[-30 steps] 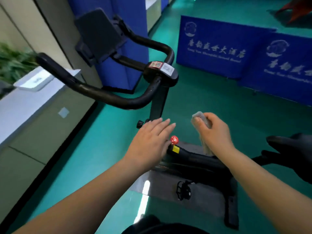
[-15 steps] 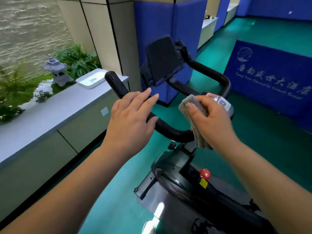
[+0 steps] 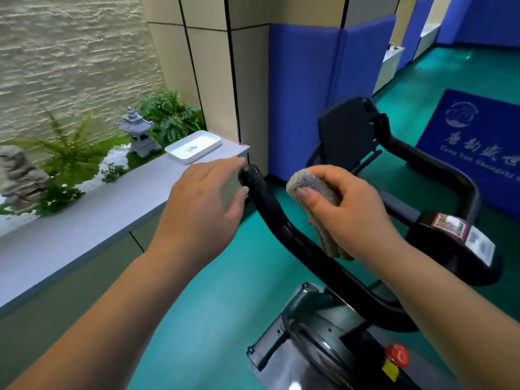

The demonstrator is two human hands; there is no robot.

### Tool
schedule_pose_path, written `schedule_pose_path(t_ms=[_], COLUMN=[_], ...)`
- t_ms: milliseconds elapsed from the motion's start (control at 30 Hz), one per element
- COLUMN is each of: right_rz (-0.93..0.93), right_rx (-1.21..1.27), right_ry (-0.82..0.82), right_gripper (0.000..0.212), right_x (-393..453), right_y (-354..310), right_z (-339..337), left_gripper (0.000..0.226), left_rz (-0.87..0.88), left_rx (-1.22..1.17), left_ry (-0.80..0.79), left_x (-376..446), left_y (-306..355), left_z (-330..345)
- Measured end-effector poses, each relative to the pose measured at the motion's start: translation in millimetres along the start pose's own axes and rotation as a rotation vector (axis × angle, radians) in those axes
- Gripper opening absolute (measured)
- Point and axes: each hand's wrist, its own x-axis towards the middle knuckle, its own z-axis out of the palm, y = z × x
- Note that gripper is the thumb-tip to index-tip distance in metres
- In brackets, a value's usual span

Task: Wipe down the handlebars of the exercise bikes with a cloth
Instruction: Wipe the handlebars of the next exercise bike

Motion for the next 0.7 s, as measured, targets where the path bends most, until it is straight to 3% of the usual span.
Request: schedule_pose_path(t_ms=[200, 333, 500, 700], right_rz=[-0.223, -0.325, -0.327, -0.295], right_rx=[-0.151, -0.256, -0.227, -0.206], right_ry=[0.125, 0.011, -0.034, 0.051], right_gripper=[0.028, 0.039, 0.047, 0.042], right_x=[38.6, 44.8, 18.9, 35.3], right_y=[-9.2, -0.4, 21.5, 9.9], right_z=[26.7, 44.8, 38.4, 56.6], left_gripper=[0.034, 0.037, 0.04, 0.042], left_rz=[-0.052, -0.06, -0.12, -0.11], left_rx=[-0.036, -0.074, -0.063, -0.051], left_ry=[-0.018, 0.006, 0.009, 0.006], left_x=[7.6, 7.8, 4.0, 5.3], left_y=[0.8, 2.6, 5.1, 5.1], left_z=[7.7, 9.6, 14.1, 14.1])
